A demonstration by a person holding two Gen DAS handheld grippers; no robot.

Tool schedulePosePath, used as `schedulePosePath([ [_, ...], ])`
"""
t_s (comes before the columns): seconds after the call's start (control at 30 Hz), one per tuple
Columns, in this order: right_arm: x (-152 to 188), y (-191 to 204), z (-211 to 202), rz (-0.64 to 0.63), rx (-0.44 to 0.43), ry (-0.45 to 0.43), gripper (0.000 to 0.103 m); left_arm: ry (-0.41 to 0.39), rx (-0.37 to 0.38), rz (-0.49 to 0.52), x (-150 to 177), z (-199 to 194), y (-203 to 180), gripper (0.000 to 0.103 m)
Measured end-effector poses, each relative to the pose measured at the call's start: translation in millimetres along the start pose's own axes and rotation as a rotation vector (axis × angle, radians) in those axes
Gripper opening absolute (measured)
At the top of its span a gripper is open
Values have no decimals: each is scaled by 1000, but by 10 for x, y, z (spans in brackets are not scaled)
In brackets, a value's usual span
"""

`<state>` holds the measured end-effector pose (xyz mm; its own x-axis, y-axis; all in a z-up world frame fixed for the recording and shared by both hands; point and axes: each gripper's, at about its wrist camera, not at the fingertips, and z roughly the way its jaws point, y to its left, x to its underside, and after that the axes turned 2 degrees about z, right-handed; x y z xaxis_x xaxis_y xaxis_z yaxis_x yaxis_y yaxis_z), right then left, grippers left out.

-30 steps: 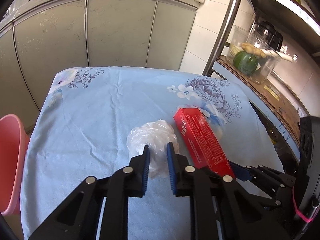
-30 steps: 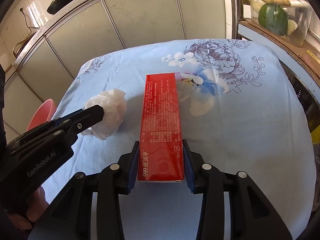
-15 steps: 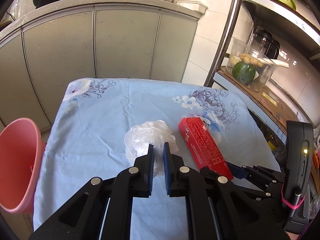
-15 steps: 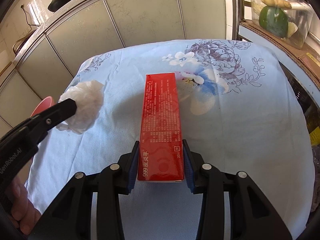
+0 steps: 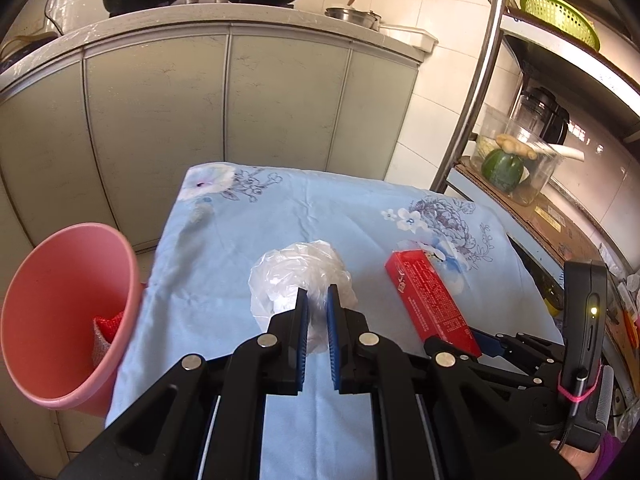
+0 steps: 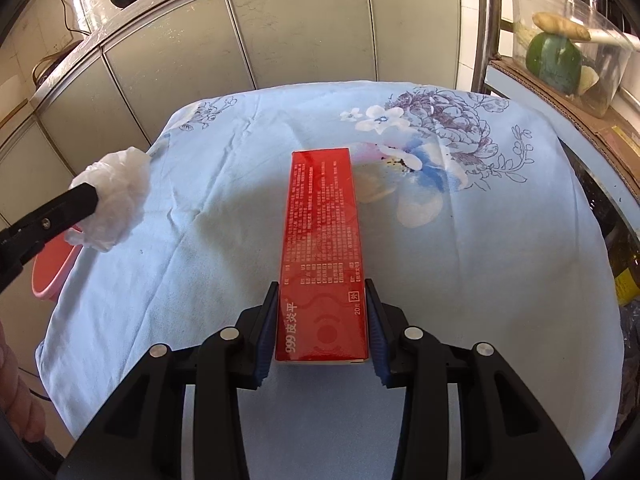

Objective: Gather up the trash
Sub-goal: 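Carry the plastic bag and red toothpaste box over the pink bucket with both grippers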

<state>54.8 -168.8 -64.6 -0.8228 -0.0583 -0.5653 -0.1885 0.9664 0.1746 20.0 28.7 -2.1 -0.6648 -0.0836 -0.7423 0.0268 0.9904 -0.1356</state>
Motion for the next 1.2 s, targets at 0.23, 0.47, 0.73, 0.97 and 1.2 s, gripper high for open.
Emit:
schedulePosePath([
  [0.23, 29, 111, -44, -12, -36, 0, 40, -37, -47, -19, 74, -154, 242, 8],
  [0.47, 15, 342, -109, -67, -75, -16, 40, -47, -87, -53, 154, -214, 471, 8],
  [0.73, -1, 615, -91, -133, -91, -11, 40, -60, -135, -75, 243, -318, 671, 8],
  [0.97, -71, 871, -92, -193, -106, -18, 40, -62, -175, -124, 287, -381, 884, 8],
  [1.2, -167, 1271, -60, -266, -157, -14, 40, -84, -219, -161, 319, -498, 1093, 8],
])
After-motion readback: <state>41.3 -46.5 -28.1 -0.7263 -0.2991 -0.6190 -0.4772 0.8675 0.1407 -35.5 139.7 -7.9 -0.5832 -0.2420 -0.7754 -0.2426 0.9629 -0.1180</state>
